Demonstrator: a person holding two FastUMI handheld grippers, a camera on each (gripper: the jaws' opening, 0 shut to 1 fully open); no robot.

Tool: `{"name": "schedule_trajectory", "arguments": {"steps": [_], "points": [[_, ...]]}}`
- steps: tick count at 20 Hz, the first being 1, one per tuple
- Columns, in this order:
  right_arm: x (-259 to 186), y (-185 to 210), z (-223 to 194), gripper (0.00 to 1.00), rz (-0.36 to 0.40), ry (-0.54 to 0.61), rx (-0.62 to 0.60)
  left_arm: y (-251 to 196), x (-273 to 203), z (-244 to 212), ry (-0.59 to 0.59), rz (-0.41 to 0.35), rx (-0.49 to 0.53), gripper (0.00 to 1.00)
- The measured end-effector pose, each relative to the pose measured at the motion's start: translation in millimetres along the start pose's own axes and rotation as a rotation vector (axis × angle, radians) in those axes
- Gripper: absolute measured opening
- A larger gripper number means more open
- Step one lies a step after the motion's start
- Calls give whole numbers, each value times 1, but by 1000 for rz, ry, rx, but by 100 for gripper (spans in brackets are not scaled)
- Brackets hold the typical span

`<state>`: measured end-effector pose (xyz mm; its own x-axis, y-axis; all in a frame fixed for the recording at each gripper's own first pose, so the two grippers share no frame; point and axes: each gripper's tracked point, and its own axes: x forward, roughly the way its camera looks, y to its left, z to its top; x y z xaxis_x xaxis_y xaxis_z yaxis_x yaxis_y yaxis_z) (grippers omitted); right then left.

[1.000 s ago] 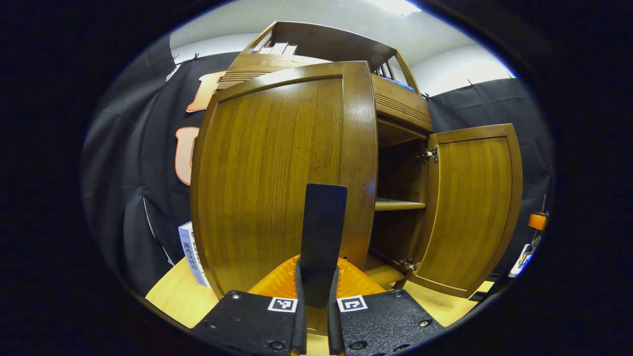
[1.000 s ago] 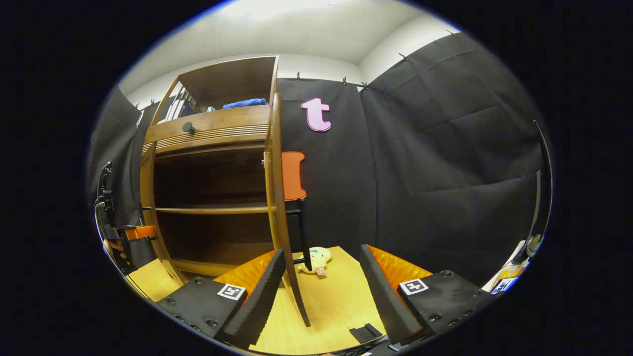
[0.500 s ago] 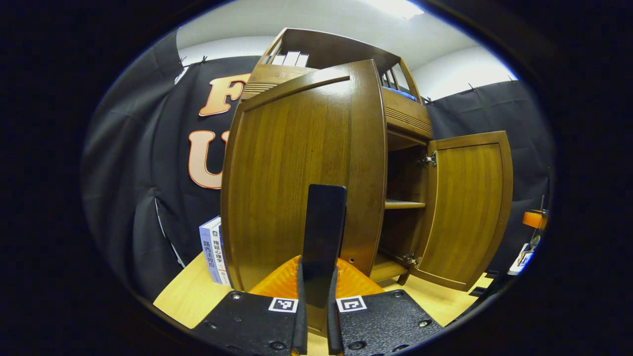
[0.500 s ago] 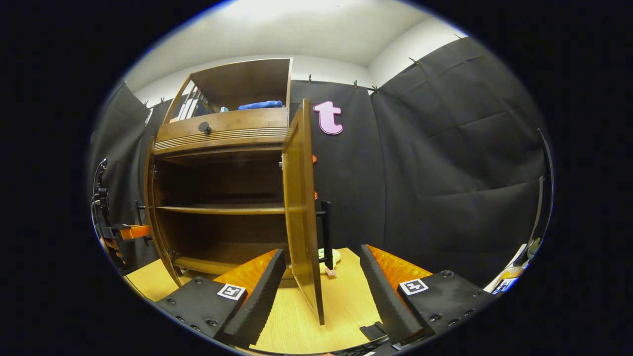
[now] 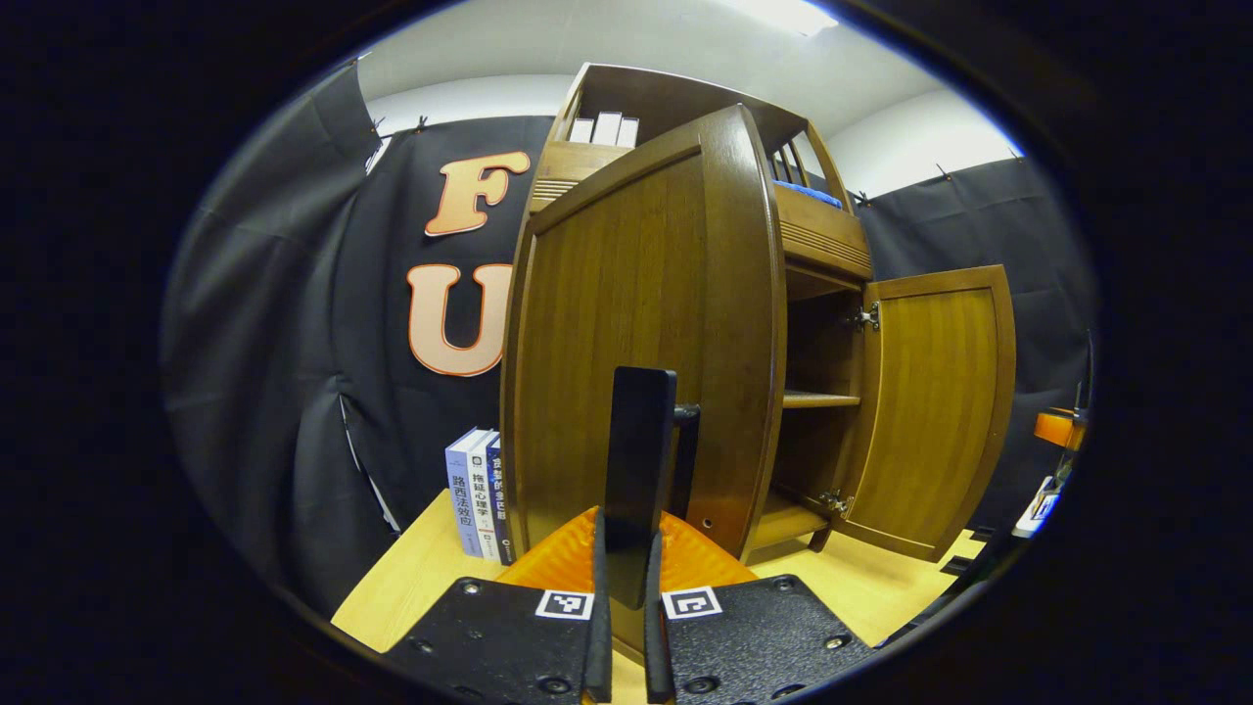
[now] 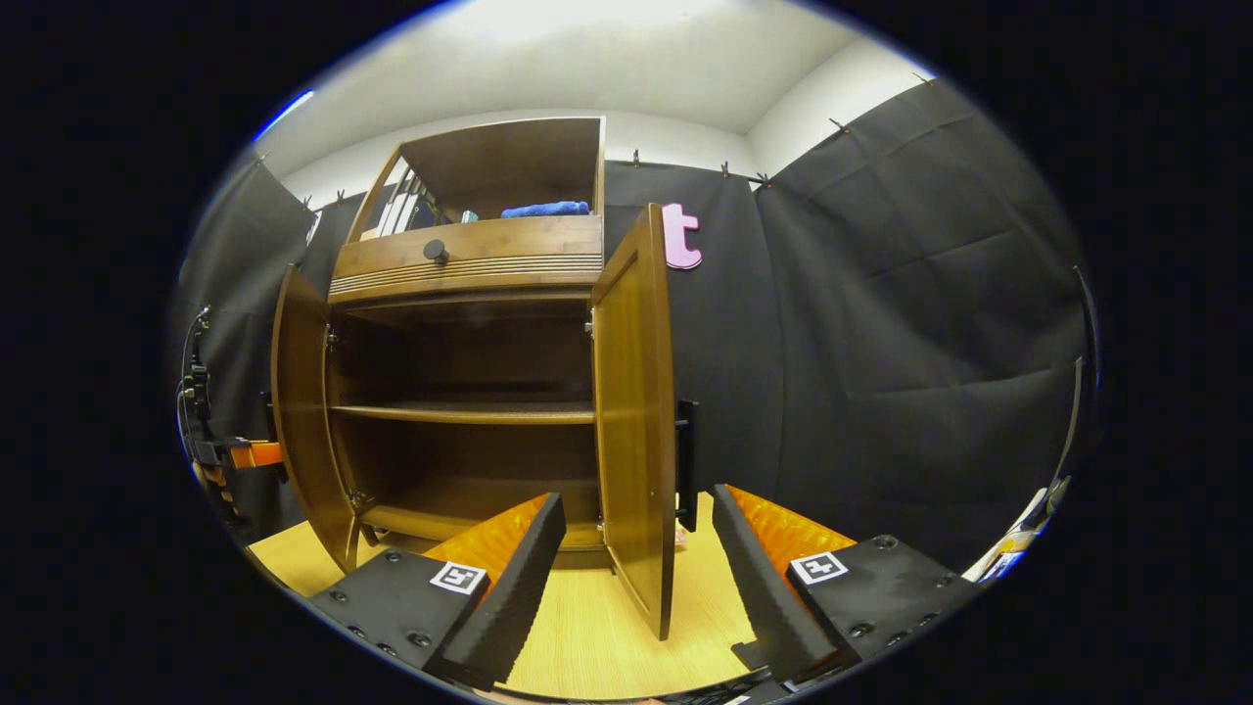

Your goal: Open the right door of the double-door shoe cabinet with the right hand, and open the left door with the left hand.

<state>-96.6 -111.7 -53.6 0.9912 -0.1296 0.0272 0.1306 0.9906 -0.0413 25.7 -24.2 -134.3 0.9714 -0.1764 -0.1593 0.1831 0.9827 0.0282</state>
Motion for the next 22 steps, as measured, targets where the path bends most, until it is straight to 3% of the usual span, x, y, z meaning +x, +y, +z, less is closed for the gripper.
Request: {"name": "schedule_trajectory", "arguments": {"steps": [3, 4, 6, 7, 8, 9, 11, 12, 15, 16, 22], "points": [[-3, 5, 2, 98, 8, -6, -7, 16, -9, 3, -2, 20, -12, 11], [-3, 6, 3, 89, 9, -7, -10, 23, -12, 5, -3, 30, -14, 10], [-1, 11, 6, 89, 16, -11, -15, 37, -18, 6, -4, 60, 0, 8], [-1, 14, 6, 98, 19, -14, -15, 44, -21, 6, -3, 75, 8, 7], [-3, 16, 7, 98, 22, -16, -16, 53, -24, 8, -2, 92, 11, 6], [-3, 18, 6, 89, 25, -19, -16, 62, -28, 9, -4, 107, 13, 5], [-3, 22, 6, 89, 31, -18, -16, 78, -32, 10, -6, 134, 6, 2], [-2, 25, 4, 98, 35, -15, -15, 85, -34, 10, -5, 141, 3, 2], [-1, 28, 3, 98, 37, -10, -16, 89, -38, 11, 1, 99, -14, 2], [-2, 29, 4, 89, 37, -11, -16, 93, -40, 10, 5, 98, -6, 3], [-7, 27, 2, 89, 38, -14, -7, 87, -69, 17, 5, 106, -25, 1]]}}
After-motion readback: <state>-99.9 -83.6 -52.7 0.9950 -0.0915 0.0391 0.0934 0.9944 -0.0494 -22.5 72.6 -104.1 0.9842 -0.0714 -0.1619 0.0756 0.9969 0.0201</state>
